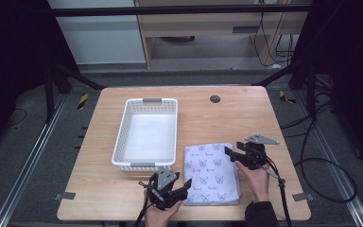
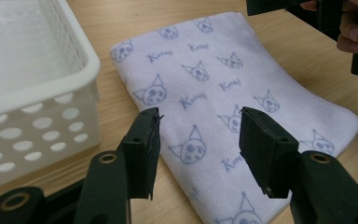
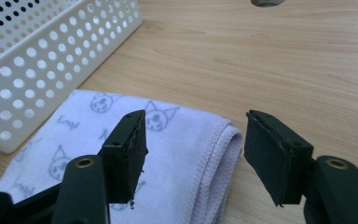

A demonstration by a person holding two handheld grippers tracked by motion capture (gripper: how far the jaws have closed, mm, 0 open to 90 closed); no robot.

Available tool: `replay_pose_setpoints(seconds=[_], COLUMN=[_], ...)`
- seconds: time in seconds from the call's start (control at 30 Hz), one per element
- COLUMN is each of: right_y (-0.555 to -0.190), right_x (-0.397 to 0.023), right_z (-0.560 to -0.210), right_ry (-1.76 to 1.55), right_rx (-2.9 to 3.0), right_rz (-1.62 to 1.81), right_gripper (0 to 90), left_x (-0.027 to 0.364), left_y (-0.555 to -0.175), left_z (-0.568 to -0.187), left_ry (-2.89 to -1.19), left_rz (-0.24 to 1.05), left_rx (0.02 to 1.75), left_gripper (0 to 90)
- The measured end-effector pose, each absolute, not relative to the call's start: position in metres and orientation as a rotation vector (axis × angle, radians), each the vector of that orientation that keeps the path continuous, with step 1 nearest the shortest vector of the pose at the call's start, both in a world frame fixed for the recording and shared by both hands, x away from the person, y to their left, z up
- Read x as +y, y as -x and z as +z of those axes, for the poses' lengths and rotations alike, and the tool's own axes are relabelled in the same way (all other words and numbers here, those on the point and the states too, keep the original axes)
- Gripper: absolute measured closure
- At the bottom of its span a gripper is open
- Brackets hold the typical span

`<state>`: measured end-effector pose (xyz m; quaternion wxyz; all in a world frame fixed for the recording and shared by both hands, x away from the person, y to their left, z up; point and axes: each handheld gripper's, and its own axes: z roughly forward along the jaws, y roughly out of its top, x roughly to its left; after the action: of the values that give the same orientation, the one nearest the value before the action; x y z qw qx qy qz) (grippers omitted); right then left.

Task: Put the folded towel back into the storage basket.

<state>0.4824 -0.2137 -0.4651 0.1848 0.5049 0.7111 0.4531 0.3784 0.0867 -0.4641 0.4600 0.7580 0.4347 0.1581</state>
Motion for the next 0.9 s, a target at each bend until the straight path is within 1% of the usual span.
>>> replay_pose_setpoints(seconds=[0.27, 0.37, 0.63, 0.9], right_y=[-0.484, -0.485, -0.489, -0.492], right_x=[-0.214, -0.214, -0.210, -0.209], right_z=[-0.473, -0.476, -0.482, -0.490], right_ry=[-1.439, -1.449, -1.464, -1.471], right_rx=[2.018, 2.023, 2.045, 2.069], right_rz=[1.262, 1.254, 1.239, 1.191], right_gripper=[38.7, 38.5, 39.1, 42.8], left_x=[0.078, 0.075, 0.075, 0.071], left_y=[-0.377, -0.380, -0.389, -0.391], left_z=[-0.479, -0.485, -0.498, -0.504], left_ry=[-1.926, -1.936, -1.962, -1.972], left_rz=[0.381, 0.368, 0.364, 0.371], left_rx=[1.087, 1.101, 1.151, 1.163], left_gripper=[47.3, 44.2, 42.7, 40.6])
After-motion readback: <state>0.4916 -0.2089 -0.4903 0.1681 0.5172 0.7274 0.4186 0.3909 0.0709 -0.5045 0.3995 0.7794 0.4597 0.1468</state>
